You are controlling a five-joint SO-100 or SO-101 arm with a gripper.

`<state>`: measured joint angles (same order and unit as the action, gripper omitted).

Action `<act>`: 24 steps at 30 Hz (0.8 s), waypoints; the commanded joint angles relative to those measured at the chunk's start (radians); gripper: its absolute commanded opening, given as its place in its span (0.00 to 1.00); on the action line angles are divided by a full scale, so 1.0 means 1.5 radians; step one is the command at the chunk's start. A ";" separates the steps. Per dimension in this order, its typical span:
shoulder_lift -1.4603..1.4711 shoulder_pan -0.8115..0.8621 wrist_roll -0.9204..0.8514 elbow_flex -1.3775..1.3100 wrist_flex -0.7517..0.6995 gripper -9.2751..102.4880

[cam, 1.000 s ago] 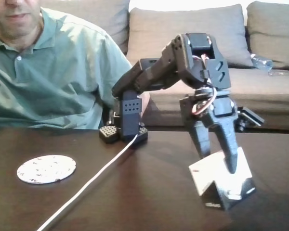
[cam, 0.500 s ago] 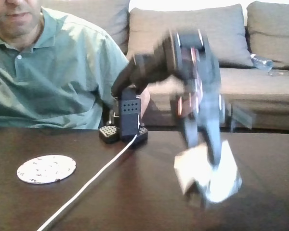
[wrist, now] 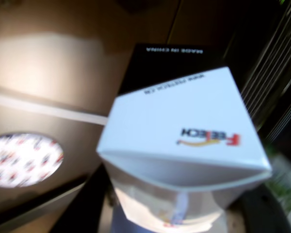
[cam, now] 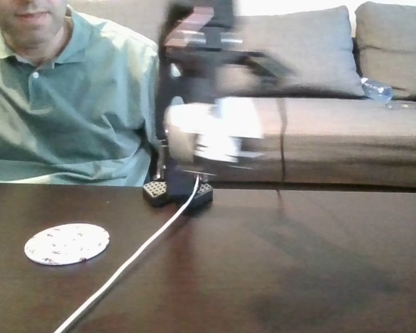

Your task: Grasp a servo box and put it on the zirlivani.

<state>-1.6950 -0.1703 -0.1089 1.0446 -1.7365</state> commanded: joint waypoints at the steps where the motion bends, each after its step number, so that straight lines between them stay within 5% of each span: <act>1: -0.157 0.112 -0.034 0.109 -0.045 0.24; 11: -0.467 0.358 -0.166 0.413 -0.043 0.24; 24: -0.509 0.427 -0.177 0.766 0.198 0.24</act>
<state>-2.4436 0.4633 -0.3820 2.1506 -1.4926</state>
